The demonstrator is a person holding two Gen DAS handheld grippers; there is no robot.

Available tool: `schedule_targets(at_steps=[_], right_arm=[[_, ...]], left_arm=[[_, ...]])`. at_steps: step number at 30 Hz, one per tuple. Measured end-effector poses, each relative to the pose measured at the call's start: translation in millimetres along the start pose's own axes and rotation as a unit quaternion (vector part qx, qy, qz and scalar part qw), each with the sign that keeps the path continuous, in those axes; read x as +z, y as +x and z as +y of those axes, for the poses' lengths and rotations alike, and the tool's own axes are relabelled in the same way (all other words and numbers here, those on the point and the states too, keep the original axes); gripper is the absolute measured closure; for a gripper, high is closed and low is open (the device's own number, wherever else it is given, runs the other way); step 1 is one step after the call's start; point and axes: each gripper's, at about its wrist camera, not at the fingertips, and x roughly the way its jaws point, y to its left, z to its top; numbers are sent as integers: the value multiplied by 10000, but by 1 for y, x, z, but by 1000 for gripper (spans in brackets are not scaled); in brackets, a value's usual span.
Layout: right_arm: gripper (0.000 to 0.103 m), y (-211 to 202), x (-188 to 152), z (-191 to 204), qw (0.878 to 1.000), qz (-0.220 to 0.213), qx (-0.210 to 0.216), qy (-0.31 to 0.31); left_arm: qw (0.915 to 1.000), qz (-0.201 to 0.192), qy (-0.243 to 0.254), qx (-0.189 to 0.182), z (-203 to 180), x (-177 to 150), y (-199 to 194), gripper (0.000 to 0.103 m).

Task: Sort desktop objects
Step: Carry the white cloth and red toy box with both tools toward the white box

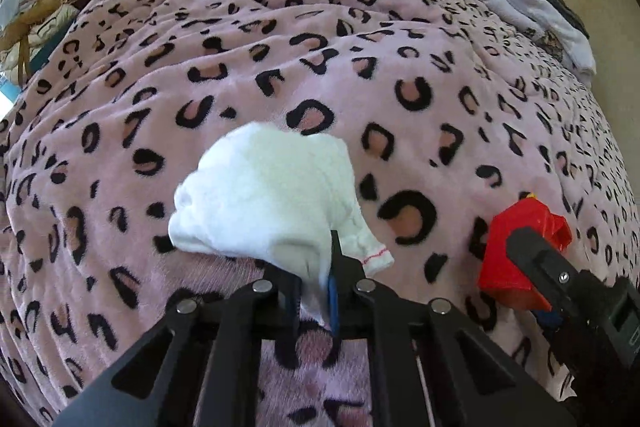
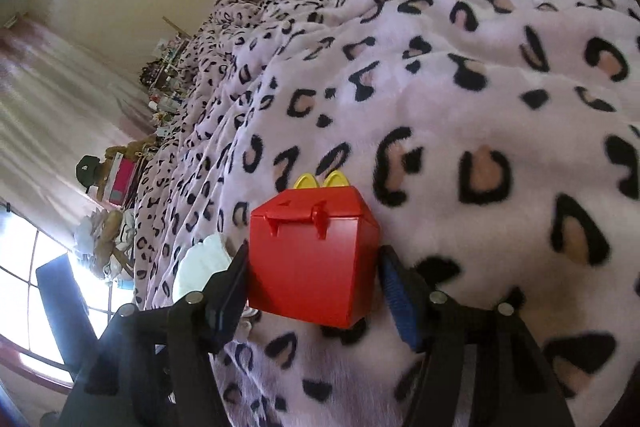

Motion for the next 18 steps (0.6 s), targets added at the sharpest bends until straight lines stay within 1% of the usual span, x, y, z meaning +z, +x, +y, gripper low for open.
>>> schedule_targets(at_steps=[4, 9, 12, 18], right_arm=[[40, -24, -12, 0, 9999, -108, 67, -72], [40, -65, -32, 0, 9994, -261, 152, -180], [40, -91, -45, 1, 9989, -358, 151, -265], [40, -141, -75, -8, 9985, -434, 158, -277]], left_arm=[[9998, -148, 152, -22, -1, -9, -21, 93], [9984, -380, 408, -64, -3, -29, -60, 93], [9969, -535, 560, -97, -3, -46, -89, 93], [9944, -678, 797, -159, -3, -87, -138, 93]])
